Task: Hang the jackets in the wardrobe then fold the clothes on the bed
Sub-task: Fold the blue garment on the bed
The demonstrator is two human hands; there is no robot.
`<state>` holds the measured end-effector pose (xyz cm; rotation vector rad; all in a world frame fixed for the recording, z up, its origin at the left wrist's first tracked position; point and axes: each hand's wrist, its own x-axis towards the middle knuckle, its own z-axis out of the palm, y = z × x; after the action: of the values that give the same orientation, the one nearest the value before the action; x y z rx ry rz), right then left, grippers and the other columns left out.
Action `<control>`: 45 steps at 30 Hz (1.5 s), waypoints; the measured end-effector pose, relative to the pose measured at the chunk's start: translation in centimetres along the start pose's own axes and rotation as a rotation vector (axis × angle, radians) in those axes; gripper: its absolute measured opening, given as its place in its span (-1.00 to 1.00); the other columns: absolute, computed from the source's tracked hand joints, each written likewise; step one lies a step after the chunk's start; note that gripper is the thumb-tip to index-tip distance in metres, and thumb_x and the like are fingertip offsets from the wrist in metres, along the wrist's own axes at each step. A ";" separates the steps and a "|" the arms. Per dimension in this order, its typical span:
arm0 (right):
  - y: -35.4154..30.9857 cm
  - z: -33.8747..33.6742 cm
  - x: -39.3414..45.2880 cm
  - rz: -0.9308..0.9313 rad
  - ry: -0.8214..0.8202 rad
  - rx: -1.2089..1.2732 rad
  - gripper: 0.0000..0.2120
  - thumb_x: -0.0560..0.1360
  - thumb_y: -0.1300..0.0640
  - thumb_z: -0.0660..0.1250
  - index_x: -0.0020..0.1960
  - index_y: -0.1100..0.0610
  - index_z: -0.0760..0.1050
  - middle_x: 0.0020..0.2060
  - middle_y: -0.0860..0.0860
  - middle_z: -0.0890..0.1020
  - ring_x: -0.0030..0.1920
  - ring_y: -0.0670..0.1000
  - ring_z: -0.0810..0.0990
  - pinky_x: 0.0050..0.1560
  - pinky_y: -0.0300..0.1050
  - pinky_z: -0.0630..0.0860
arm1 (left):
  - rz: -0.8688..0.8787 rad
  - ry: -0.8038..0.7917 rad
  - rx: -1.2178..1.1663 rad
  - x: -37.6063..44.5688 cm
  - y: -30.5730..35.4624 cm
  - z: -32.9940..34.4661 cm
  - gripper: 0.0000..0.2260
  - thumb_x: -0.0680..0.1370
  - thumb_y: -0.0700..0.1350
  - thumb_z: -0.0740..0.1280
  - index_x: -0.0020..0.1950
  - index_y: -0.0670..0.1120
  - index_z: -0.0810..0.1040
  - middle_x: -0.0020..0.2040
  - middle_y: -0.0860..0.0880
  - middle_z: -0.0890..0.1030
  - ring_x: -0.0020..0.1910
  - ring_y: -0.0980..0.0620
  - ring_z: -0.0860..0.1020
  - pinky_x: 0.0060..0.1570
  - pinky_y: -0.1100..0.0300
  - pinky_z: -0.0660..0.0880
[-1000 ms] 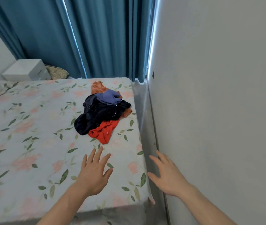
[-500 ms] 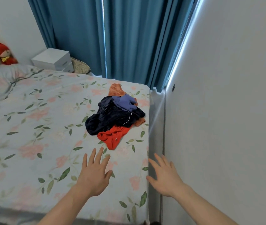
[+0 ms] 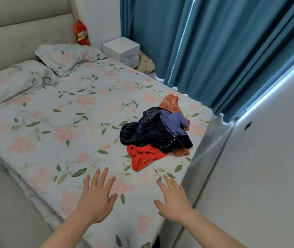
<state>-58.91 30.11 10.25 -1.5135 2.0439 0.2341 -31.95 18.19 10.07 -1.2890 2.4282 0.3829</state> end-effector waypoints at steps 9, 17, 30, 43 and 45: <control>5.5 -3.0 4.6 -0.078 -0.002 -0.003 -0.27 0.62 -0.21 0.17 0.67 -0.08 -0.06 0.67 0.03 -0.11 0.65 0.18 -0.13 0.62 0.20 -0.04 | -0.129 0.091 -0.180 1.2 5.1 -1.9 -0.14 0.41 0.33 -0.33 0.66 0.09 0.15 0.68 -0.03 -0.14 0.66 -0.16 -0.19 0.59 -0.19 -0.21; 9.2 -3.8 5.4 -0.004 0.069 -0.029 -0.28 0.62 -0.22 0.17 0.67 -0.05 -0.05 0.66 0.06 -0.11 0.65 0.18 -0.13 0.62 0.18 0.02 | -0.101 0.014 -0.108 4.5 5.9 -1.8 -0.37 0.64 0.27 -0.13 0.68 0.07 0.03 0.68 -0.07 -0.23 0.64 -0.18 -0.29 0.58 -0.21 -0.26; 21.2 -9.1 25.9 -0.092 0.005 0.048 -0.28 0.63 -0.19 0.20 0.67 -0.05 -0.04 0.66 0.02 -0.11 0.65 0.16 -0.11 0.62 0.12 0.01 | -0.300 -0.131 -0.183 23.6 11.7 -2.3 -0.44 0.70 0.20 0.00 0.67 0.07 0.04 0.69 -0.06 -0.18 0.66 -0.15 -0.20 0.61 -0.17 -0.17; 25.8 -8.6 42.9 -0.143 -0.086 0.018 -0.27 0.62 -0.14 0.25 0.66 0.01 0.00 0.65 0.08 0.02 0.62 0.15 0.05 0.54 0.10 0.23 | -0.313 -0.149 -0.239 39.3 14.6 -1.9 -0.50 0.67 0.15 0.11 0.60 0.05 0.20 0.68 -0.07 -0.02 0.66 -0.14 -0.06 0.61 -0.12 -0.04; 25.9 -8.5 44.7 -0.147 -0.070 0.016 -0.26 0.62 -0.15 0.26 0.67 0.01 0.00 0.65 0.07 0.04 0.62 0.13 0.07 0.53 0.07 0.25 | -0.314 -0.138 -0.245 40.8 14.4 -1.1 -0.50 0.65 0.15 0.14 0.58 0.05 0.24 0.67 -0.07 0.03 0.65 -0.14 0.00 0.60 -0.11 0.00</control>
<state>-94.10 -1.52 -12.11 -1.6151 1.8666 0.2095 -65.25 -4.45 -5.83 -1.6567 2.0693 0.6698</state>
